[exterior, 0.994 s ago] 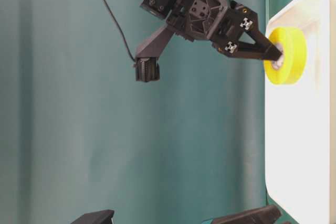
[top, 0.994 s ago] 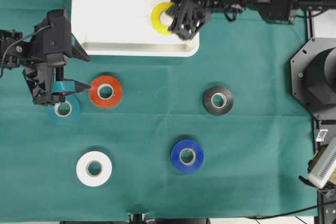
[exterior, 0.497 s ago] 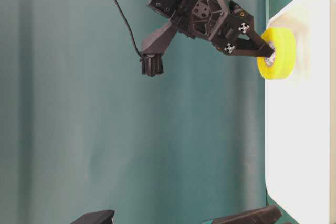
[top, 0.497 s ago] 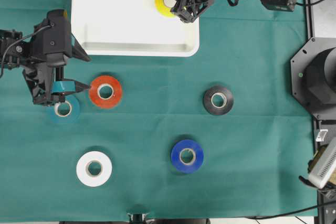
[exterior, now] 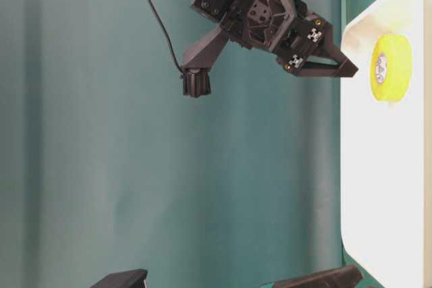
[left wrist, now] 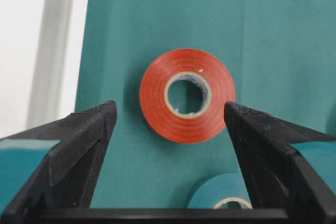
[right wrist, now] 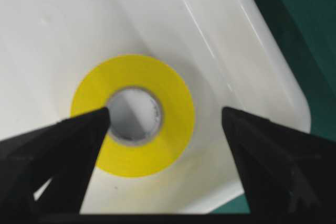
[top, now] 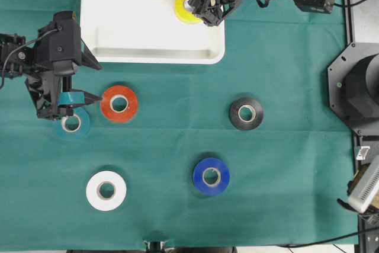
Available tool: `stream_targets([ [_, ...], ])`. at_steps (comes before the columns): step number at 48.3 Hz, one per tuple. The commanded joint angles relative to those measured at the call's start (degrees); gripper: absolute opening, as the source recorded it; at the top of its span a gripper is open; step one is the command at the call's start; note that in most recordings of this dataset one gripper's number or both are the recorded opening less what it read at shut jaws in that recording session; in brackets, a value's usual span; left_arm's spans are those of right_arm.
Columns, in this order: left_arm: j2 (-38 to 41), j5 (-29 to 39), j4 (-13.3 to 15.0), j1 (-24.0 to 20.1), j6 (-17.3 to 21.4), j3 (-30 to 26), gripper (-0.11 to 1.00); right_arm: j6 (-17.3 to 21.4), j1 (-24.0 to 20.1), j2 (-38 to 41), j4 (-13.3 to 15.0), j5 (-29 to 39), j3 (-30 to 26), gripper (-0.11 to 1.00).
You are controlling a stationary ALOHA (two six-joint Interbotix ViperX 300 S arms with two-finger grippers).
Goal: Put the tape alternately from left to right into the white case.
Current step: 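Release the yellow roll in the tray and withdraw the right gripper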
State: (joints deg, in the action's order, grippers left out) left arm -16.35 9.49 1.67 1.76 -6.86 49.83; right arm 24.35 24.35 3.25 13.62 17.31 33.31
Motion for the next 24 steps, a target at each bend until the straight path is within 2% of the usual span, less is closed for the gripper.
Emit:
stream_targets([
  [1, -0.44, -0.18, 0.00, 0.26, 0.00, -1.41, 0.87, 0.00, 0.00, -0.70, 0.09, -0.26, -0.26, 0.73],
  [24, -0.44, -0.18, 0.09, 0.35, 0.00, -1.41, 0.87, -0.26, -2.02, -0.97, 0.09, -0.35, -0.26, 0.73],
])
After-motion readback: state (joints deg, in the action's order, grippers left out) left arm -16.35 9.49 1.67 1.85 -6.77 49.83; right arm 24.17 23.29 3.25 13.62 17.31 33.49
